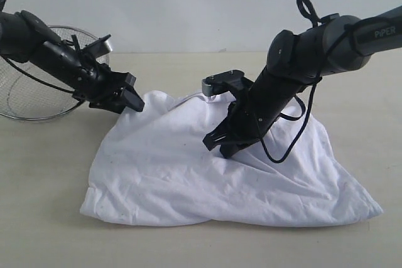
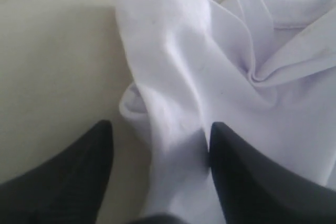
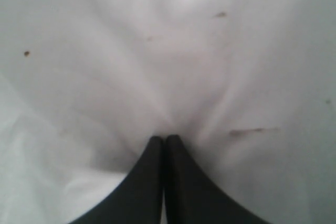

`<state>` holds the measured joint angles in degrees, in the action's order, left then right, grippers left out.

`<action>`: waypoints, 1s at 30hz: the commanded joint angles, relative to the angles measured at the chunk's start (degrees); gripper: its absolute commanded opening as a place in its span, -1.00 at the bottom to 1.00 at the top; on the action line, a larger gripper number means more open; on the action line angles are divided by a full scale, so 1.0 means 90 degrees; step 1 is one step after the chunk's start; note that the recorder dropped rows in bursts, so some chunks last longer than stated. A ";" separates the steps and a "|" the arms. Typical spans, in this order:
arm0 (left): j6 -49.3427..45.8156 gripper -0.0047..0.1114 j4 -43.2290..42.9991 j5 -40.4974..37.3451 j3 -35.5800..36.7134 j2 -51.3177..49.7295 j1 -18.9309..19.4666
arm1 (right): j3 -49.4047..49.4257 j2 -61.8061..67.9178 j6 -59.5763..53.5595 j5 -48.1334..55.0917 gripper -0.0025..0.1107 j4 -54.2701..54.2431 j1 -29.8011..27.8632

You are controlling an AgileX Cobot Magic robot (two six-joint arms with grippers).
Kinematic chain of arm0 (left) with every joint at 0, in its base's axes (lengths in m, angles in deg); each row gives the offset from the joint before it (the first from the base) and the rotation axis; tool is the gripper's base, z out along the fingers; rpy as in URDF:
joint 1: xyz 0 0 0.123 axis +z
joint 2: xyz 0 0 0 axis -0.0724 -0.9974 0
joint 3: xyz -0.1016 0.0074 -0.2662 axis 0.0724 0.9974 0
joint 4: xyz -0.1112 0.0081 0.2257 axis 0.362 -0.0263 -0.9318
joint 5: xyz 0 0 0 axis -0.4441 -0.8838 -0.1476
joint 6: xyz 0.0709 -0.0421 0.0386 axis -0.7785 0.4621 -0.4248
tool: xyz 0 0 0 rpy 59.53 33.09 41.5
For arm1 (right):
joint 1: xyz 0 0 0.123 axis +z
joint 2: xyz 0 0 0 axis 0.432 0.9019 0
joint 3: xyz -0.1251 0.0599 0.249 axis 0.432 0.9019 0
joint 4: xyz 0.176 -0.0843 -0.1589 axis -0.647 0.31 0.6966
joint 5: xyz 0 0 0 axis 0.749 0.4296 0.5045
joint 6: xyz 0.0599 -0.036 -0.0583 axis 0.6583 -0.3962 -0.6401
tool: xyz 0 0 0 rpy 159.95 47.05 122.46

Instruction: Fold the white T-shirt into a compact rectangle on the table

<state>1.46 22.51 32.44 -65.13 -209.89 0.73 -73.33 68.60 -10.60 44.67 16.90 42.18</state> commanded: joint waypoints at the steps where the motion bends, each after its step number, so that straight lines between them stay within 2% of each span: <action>1: 0.0051 -0.03 0.0191 -0.0015 -0.0050 -0.0074 -0.0083 | 0.0091 0.0196 0.0024 0.0250 -0.96 0.0314 -0.0002; 3: 0.0051 -0.08 0.0191 -0.0015 -0.0065 -0.0048 -0.0083 | 0.0091 0.0196 0.0037 0.0250 -0.96 0.0314 -0.0002; 6: 0.0051 -0.28 0.0191 0.0000 -0.0105 -0.0048 -0.0057 | 0.0091 0.0196 0.0037 0.0250 -0.96 0.0314 -0.0002; 11: 0.0051 -0.84 0.0069 0.0144 -0.0105 -0.0048 -0.0057 | 0.0091 0.0196 0.0037 0.0250 -0.96 0.0314 -0.0002; 24: 0.0039 -0.84 -0.0033 0.0540 -0.0259 0.0210 0.0054 | 0.0091 0.0196 0.0172 0.0315 -0.96 0.0338 -0.0002; 30: 0.1051 -0.84 -0.1153 0.0741 -0.0259 0.0221 0.0054 | 0.0091 0.0196 0.0478 0.0315 -0.96 0.0634 -0.0002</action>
<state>6.74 17.73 36.29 -67.07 -208.54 0.75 -73.37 68.60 -7.83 44.81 17.76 42.18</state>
